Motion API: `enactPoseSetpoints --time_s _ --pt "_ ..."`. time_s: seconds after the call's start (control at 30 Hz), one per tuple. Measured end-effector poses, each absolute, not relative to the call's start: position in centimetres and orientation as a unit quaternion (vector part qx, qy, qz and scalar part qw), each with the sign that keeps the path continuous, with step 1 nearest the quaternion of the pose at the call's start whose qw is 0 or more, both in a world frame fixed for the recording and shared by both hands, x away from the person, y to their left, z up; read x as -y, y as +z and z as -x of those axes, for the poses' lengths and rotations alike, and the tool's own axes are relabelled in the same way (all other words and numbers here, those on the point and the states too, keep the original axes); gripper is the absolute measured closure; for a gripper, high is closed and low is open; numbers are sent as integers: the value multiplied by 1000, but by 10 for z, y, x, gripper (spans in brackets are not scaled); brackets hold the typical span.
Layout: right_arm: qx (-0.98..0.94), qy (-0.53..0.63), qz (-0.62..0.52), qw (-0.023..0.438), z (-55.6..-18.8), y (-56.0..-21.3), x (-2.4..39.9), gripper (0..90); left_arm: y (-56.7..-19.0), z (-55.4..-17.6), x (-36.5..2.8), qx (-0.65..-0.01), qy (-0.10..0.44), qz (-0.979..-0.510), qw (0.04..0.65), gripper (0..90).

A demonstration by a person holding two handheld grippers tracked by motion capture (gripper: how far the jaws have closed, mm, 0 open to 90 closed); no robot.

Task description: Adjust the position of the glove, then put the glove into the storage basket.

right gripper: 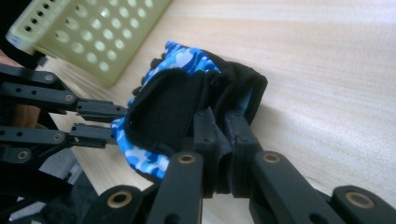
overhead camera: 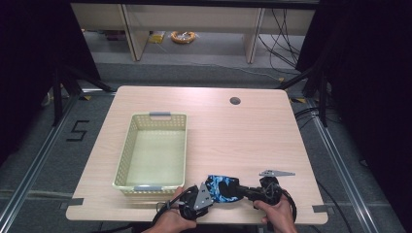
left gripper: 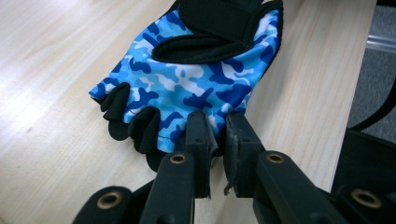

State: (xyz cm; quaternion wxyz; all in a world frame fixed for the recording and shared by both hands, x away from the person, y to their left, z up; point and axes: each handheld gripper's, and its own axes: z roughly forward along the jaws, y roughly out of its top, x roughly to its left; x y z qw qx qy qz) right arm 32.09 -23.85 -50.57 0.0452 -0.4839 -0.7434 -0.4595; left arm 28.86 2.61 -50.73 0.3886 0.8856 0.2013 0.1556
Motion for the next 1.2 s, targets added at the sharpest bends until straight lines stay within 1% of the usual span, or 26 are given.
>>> enactPoseSetpoints --time_s 0.07,0.1,0.13,0.17,0.2,0.23,0.27,0.3,0.33,0.4,0.43,0.53,0.6,0.63,0.7,0.73,0.83,0.9,0.93,0.97,1.0,1.03,1.07,1.13,1.2 --pt "741 -466 483 37 -320 -504 240 853 -503 -288 -26 -196 157 -884 395 805" --pt "734 -467 490 50 -318 -498 239 853 -500 -287 -26 -194 162 -881 399 805" --pt "739 -475 477 35 -319 -497 241 854 -498 -286 -27 -193 164 -882 398 805" --pt "734 -474 484 45 -316 -494 239 854 -495 -286 -27 -192 167 -880 402 806" --pt "743 -474 471 25 -318 -494 240 854 -494 -286 -28 -196 163 -878 406 805" --pt "741 -478 472 29 -316 -491 239 854 -492 -287 -29 -197 164 -879 402 805" --pt "745 -477 465 16 -316 -491 240 854 -492 -287 -29 -196 158 -878 408 805" --pt "740 -486 465 26 -315 -490 240 854 -491 -287 -30 -201 163 -876 407 805" --pt "740 -482 468 24 -313 -488 240 854 -489 -286 -31 -202 157 -876 409 805" --pt "740 -486 464 22 -309 -484 240 855 -487 -284 -31 -202 162 -873 414 805" --pt "740 -493 457 21 -306 -476 239 855 -483 -282 -32 -198 161 -874 414 805" --pt "741 -496 452 16 -303 -469 237 856 -475 -279 -34 -194 165 -871 419 804" --pt "734 -503 456 23 -299 -456 233 856 -465 -278 -38 -192 170 -872 416 804" --pt "734 -503 456 23 -299 -456 233 856 -460 -277 -41 -188 174 -873 415 804" --pt "741 -505 442 7 -300 -448 231 856 -451 -276 -47 -188 178 -869 423 803" --pt "737 -507 447 16 -299 -442 227 856 -447 -275 -50 -189 180 -866 426 803" --pt "750 -514 417 0 -302 -428 216 856 -434 -275 -63 -187 192 -864 426 802" --pt "750 -514 416 8 -303 -419 205 856 -429 -276 -71 -188 202 -864 421 802" --pt "757 -510 407 2 -306 -415 201 856 -427 -277 -75 -193 202 -863 421 802" --pt "763 -513 394 -4 -309 -413 197 856 -425 -278 -79 -194 206 -862 421 802" --pt "763 -505 403 5 -308 -408 192 857 -423 -280 -83 -194 203 -863 421 802" --pt "770 -511 382 -8 -314 -407 188 856 -423 -280 -85 -202 200 -859 426 802" --pt "771 -509 382 -9 -315 -405 185 856 -421 -281 -90 -199 208 -862 418 802" --pt "769 -509 388 4 -318 -399 175 856 -418 -282 -98 -201 215 -861 415 801" --pt "775 -508 377 1 -322 -396 168 856 -415 -283 -105 -207 219 -860 412 801"
